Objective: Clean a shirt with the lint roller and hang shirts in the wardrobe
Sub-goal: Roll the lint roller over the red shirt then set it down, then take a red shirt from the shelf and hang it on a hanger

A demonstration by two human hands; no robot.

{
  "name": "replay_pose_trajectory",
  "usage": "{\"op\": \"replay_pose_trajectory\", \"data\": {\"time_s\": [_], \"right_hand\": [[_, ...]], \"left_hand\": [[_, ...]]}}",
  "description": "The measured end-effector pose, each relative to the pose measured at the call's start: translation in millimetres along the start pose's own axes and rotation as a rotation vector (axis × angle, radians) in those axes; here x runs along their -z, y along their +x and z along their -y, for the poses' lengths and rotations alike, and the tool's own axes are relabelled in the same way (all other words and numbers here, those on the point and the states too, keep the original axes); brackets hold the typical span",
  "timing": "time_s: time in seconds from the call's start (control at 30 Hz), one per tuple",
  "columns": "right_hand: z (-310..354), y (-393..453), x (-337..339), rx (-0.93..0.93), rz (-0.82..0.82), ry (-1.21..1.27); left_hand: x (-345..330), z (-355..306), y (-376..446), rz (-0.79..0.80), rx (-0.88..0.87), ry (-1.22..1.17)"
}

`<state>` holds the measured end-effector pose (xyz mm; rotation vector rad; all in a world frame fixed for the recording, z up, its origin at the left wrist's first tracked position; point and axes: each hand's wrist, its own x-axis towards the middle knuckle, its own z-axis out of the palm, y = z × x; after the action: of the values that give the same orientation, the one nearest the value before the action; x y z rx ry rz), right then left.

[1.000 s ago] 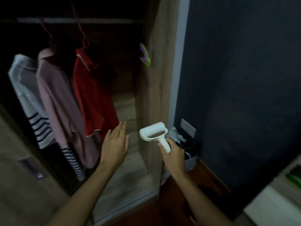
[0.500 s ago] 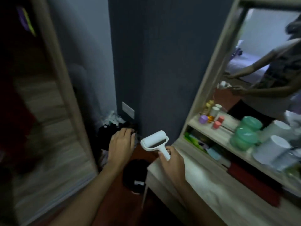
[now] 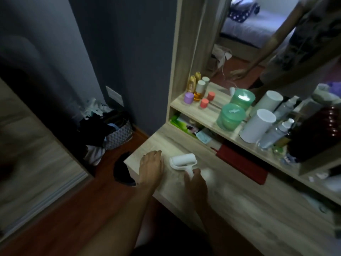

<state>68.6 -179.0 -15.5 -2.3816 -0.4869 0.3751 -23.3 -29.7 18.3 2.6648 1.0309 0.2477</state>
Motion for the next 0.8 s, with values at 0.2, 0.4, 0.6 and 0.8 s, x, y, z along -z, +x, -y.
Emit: {"op": "replay_pose_trajectory", "data": {"time_s": [0.2,0.4,0.6,0.8], "right_hand": [[-5,8,-23,-0.042,-0.018,-0.040],[3,14,-39,0.005,-0.085,-0.165],[10,23,-46,-0.096,-0.047,-0.247],[32,23,-46,-0.031,-0.265,-0.230]], "left_hand": [[-19,-12,-3,0.104,0.047,0.065],[-21,1,-6,0.157,0.100,0.105],[-15,11,2,0.172,0.072,0.133],[-4,23,13,0.151,0.050,0.128]]}}
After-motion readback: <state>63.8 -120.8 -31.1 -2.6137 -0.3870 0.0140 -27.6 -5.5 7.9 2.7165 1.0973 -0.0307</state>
